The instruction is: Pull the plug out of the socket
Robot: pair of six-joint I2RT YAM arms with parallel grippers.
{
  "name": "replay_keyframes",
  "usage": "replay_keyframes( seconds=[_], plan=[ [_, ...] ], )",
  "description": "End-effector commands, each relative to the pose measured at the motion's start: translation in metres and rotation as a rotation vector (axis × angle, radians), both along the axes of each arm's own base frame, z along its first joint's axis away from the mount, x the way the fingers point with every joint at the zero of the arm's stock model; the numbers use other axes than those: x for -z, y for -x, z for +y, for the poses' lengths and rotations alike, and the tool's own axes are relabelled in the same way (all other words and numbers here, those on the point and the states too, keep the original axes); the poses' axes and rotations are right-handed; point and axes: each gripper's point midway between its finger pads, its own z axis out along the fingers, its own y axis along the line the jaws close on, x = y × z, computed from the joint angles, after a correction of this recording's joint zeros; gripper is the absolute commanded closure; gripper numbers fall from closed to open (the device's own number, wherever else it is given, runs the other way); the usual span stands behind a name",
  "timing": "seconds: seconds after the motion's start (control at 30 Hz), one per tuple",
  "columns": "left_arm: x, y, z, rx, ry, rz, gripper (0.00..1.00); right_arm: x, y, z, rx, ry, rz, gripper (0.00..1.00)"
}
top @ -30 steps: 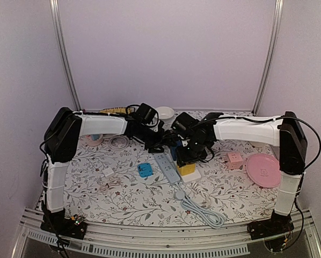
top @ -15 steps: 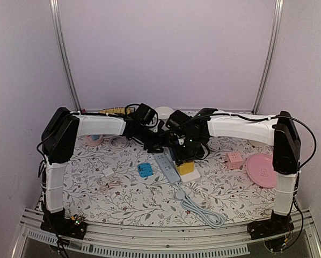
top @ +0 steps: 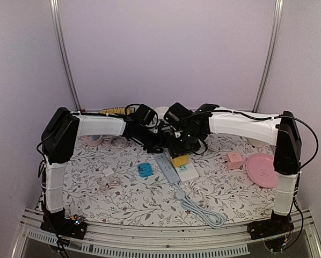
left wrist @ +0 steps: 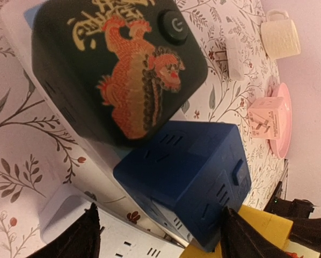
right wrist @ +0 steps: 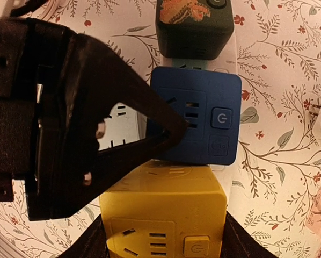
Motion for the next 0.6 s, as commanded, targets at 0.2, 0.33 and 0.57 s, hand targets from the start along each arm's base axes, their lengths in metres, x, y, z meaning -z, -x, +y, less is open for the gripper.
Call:
replay_keyframes(
  seconds=[0.2,0.33,0.57],
  plan=[
    [0.065,0.041,0.043,0.035,-0.270,0.159,0.24,-0.034,-0.009,-0.046,0.130,-0.090,-0.076,0.69],
    [0.049,0.034,0.033,0.056,-0.237,0.130,0.24,-0.018,-0.005,-0.080,0.198,-0.068,-0.030,0.69],
    [0.005,0.011,0.011,0.095,-0.171,0.033,0.24,0.011,0.006,-0.126,0.294,-0.054,0.041,0.69]
  ],
)
